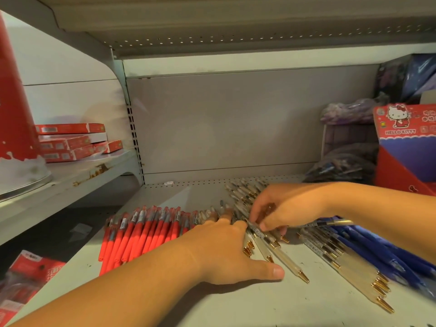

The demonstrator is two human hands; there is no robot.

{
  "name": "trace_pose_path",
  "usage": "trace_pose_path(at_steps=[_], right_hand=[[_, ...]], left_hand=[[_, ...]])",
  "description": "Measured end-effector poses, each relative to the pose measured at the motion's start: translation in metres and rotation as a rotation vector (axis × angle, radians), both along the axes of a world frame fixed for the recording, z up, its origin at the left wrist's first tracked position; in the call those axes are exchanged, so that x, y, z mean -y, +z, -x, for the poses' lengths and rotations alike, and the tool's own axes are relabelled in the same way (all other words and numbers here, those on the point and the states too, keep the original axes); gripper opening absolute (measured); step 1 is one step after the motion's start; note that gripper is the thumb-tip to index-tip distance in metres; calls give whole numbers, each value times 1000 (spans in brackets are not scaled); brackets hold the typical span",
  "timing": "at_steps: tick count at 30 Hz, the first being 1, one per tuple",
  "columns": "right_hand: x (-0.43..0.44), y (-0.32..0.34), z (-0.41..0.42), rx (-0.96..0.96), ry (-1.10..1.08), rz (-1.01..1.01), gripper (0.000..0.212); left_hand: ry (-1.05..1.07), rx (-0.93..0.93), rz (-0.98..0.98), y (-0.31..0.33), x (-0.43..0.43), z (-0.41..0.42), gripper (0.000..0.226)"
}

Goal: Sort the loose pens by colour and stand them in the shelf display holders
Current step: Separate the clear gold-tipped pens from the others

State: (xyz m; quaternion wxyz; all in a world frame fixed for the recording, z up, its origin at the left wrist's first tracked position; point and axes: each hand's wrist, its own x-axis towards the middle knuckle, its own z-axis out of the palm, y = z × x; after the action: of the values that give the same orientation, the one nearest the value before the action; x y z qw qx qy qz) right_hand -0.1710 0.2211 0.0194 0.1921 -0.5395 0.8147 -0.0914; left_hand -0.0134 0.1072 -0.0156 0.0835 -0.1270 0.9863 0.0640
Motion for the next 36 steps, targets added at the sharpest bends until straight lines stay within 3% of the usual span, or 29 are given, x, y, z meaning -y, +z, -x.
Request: trace_pose_path(at_steps=[4,8,14,21,25,31,36], right_hand=[[-35,10,-2,53,155,-195,83],[-47,1,-8,-116,278,-259,104],[-47,-14,-17,-133,304,21,69],[-32,-34,-25,-137,211,244,71],[-24,-41,-29,-82,181,435,59],[-30,-38,-18,-4,205,333,52],[-44,-13,-2,-53,205,248,25]], left_hand=[[2,37,2,2,2,-1,121],[-22,44,-33,5,7,-2,123],[-43,-4,-76,4,11,1,123],[-85,-60,-121,5,15,3,108],[-80,-32,-161,9,21,1,101],[-61,38,-97,6,18,0,94],[-23,41,-73,2,10,5,86]])
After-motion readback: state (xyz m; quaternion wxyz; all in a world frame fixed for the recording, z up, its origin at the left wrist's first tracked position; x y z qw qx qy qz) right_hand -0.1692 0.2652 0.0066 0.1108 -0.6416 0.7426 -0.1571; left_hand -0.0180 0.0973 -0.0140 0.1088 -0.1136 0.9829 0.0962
